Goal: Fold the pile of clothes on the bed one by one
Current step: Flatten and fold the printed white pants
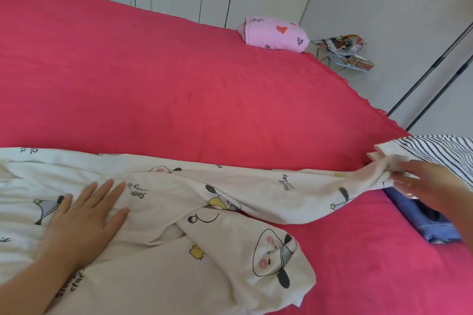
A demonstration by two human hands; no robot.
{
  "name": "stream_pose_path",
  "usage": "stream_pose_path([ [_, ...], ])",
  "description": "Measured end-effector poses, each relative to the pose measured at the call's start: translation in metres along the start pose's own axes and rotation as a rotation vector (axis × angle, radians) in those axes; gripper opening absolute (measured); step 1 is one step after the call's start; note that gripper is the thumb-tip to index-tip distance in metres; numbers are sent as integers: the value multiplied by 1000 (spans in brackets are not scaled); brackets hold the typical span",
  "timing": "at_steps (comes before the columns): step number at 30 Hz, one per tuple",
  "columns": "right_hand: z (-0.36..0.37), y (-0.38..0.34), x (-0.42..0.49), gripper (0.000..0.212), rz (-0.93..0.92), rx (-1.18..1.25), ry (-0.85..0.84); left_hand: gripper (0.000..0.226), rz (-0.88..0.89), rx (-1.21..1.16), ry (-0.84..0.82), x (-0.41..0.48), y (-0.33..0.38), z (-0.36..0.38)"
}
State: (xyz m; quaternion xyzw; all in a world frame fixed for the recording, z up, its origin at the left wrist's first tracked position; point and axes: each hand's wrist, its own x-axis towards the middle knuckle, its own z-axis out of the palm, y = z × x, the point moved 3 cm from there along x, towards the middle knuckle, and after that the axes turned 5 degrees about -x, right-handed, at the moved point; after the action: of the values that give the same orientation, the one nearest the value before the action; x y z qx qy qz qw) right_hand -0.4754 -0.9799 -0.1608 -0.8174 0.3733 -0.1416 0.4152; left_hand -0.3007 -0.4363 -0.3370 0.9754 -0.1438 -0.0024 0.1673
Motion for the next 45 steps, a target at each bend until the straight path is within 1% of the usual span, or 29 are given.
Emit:
stream_pose_path([
  [2,12,8,8,22,11,-125,91,87,-4,-2,-4,0,0,0],
  [3,20,9,5,25,-2,-188,101,87,-5,-2,-6,0,1,-1],
  [4,32,6,-1,32,-4,-229,110,86,-8,-1,-12,0,1,0],
  [5,43,2,-7,39,-25,-352,137,85,-7,-3,-16,0,1,0],
  [7,75,-6,-30,48,-140,-521,41,77,-9,-11,-9,2,-2,1],
  [9,114,-19,-57,53,-361,-598,-76,69,-7,-7,-12,5,-7,5],
  [11,146,-24,-71,56,-505,-685,-154,76,-10,-20,-13,8,-12,9],
  [13,171,-26,-74,58,-544,-731,-211,84,-16,-45,-22,10,-16,15],
  [15,190,-24,-77,57,-534,-741,-239,85,-12,-89,-26,13,-19,18],
  [17,199,-23,-82,52,-516,-682,-243,82,-16,-110,-19,13,-18,19],
  [20,196,-20,-97,43,-504,-598,-244,81,-2,-58,4,11,-14,15],
  [22,186,-13,-109,34,-490,-548,-207,75,4,-23,12,9,-10,11],
  [24,172,-11,-119,25,-394,-502,-200,63,-6,-7,2,7,-6,7],
  [25,168,-9,-124,28,-305,-495,-259,60,-8,-6,-3,6,-4,6],
  [27,165,-6,-138,35,-118,-516,-465,58,-2,-10,1,3,0,3],
  [28,167,-6,-145,31,-71,-497,-551,58,4,-6,7,2,1,1],
  [30,167,-16,-154,14,-53,-420,-597,58,6,-2,-9,0,2,-2],
  [31,162,-25,-153,14,-74,-428,-553,58,8,-5,-13,0,3,-2],
  [33,141,-53,-143,18,-233,-537,-326,57,7,-2,-25,-1,4,-4],
  [35,115,-94,-146,16,-479,-536,-36,58,9,-6,-24,-2,5,-5],
  [36,107,-111,-155,17,-620,-507,68,58,6,-9,-24,-2,6,-6],
  [37,104,-124,-168,17,-744,-491,91,58,5,-7,-28,-2,6,-6],
  [38,106,-132,-182,19,-818,-471,15,58,3,-3,-33,-3,6,-7],
  [39,112,-132,-194,23,-803,-416,-154,58,2,4,-40,-2,7,-7],
  [41,130,-121,-213,28,-590,-207,-600,58,1,28,-43,-2,7,-8],
  [42,136,-111,-214,24,-481,-105,-678,60,-1,39,-43,-2,6,-7],
  [43,141,-96,-207,18,-368,-48,-642,62,-1,46,-40,-2,6,-8],
  [44,146,-78,-197,12,-279,-78,-534,63,0,43,-41,-1,5,-8],
  [45,152,-62,-188,11,-263,-228,-436,61,1,37,-44,-1,5,-7],
])
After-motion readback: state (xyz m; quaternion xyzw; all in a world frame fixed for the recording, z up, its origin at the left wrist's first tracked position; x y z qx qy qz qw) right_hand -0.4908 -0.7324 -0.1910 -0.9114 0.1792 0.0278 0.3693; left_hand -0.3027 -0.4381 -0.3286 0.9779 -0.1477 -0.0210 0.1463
